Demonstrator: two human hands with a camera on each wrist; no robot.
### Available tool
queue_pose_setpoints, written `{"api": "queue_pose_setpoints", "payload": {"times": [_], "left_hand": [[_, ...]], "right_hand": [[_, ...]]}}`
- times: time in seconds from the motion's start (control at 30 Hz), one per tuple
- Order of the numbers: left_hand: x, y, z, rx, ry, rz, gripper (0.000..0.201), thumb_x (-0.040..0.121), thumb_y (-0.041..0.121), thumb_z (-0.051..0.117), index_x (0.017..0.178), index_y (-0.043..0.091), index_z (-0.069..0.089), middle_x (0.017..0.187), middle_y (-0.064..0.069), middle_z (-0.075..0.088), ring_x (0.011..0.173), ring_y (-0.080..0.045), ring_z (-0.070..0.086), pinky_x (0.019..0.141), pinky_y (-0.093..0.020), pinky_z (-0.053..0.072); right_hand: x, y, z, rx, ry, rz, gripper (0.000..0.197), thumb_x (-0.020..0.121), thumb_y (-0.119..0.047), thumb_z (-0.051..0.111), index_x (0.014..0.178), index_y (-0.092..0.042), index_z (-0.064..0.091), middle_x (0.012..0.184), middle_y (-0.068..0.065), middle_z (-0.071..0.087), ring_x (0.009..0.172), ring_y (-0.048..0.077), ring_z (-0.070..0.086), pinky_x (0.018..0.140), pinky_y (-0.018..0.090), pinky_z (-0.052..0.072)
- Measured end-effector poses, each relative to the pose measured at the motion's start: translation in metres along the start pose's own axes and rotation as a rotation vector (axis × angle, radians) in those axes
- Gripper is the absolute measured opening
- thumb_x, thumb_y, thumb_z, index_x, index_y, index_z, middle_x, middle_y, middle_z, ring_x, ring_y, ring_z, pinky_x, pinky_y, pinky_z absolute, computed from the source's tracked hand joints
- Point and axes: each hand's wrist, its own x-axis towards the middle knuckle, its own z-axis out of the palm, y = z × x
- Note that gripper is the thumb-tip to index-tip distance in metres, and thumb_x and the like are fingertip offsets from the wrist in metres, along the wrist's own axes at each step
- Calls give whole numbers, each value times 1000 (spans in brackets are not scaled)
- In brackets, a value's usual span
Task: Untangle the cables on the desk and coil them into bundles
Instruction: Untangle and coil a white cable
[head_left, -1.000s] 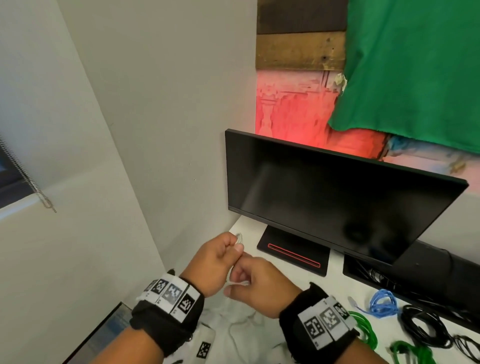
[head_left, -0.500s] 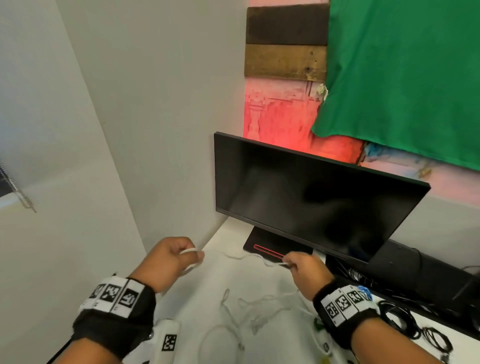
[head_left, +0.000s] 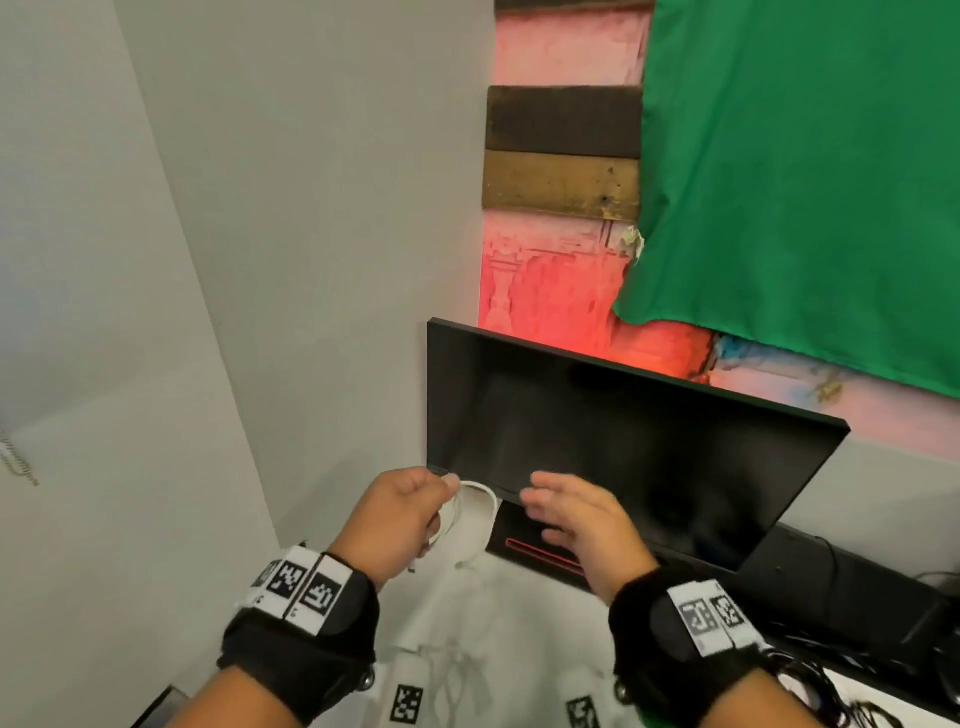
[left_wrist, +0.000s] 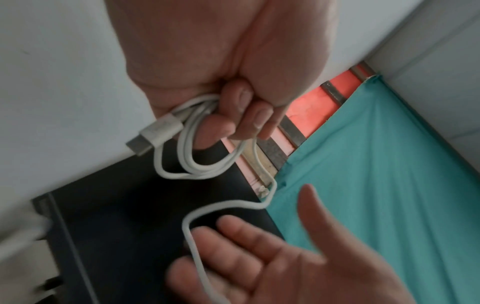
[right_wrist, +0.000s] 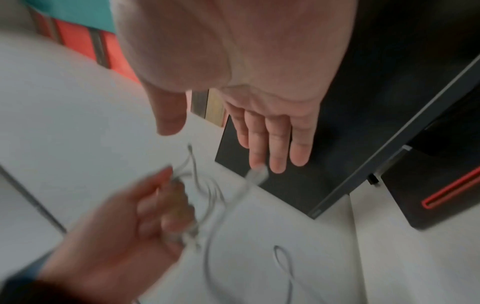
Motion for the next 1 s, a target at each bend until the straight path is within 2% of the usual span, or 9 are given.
{"api": "queue_pose_setpoints", "payload": {"times": [0.1,0.23,0.33,0.47,0.57,0.63,0.83,0.93,1.0], "left_hand": [[12,21,0,-37,8,51,49,96,32,55,48,25,49,45,5,41,41,-13,36,50,-30,35],[27,48,-7,-34,-12,148,47,97,35,51,52,25,49,50,-3,45,47,-16,43,54,-34,41],[37,60,-19,-103,-28,153,50,98,34,50,49,27,52,50,-2,44,46,-16,43,51,-30,41],[42,64,-35,-358,-41,72,45,97,29,54,53,24,49,49,0,34,43,-13,33,44,-26,36],[46,69,-40,-605,-80,8,37,98,26,53,63,16,48,48,1,29,40,-11,27,40,-25,32],[48,77,-35,-736,-118,-36,33,97,26,52,66,15,49,47,2,29,38,-10,26,40,-24,33],[52,107,7,-943,-279,-53,17,85,20,56,72,11,49,50,0,34,41,-12,33,49,-26,40],[59,117,35,-922,-229,-52,21,90,20,52,72,9,53,54,-5,54,45,-15,52,56,-28,47],[62,120,49,-889,-196,-34,24,99,20,45,81,8,57,76,-16,72,66,-24,71,70,-33,52]], "right_hand": [[-14,4,37,10,-160,36,65,60,-57,78,117,-29,63,102,-8,76,93,8,71,71,18,50],[-14,14,57,-50,-200,96,31,76,-35,75,101,-18,66,83,5,77,78,14,71,68,26,48],[-1,11,36,-40,25,89,10,92,-16,65,90,-8,69,75,11,74,65,16,67,62,26,52],[14,4,-17,160,377,45,23,91,-10,70,71,-8,60,64,13,65,48,22,61,48,29,49],[23,3,-44,107,487,-48,28,86,-12,76,67,-16,56,57,3,55,40,14,45,39,25,38],[31,4,-46,-5,500,-144,31,82,-12,79,65,-19,54,52,-4,48,40,13,44,39,25,40],[43,-5,-27,-362,342,-192,33,81,-29,80,61,-20,55,51,-6,53,45,12,56,51,33,57],[38,-25,-21,-767,65,-180,35,89,-39,70,62,-22,56,62,-5,56,68,21,66,70,33,56],[27,-43,-17,-1069,-173,-265,32,94,-40,61,70,-19,58,73,-3,57,82,25,63,76,31,50]]}}
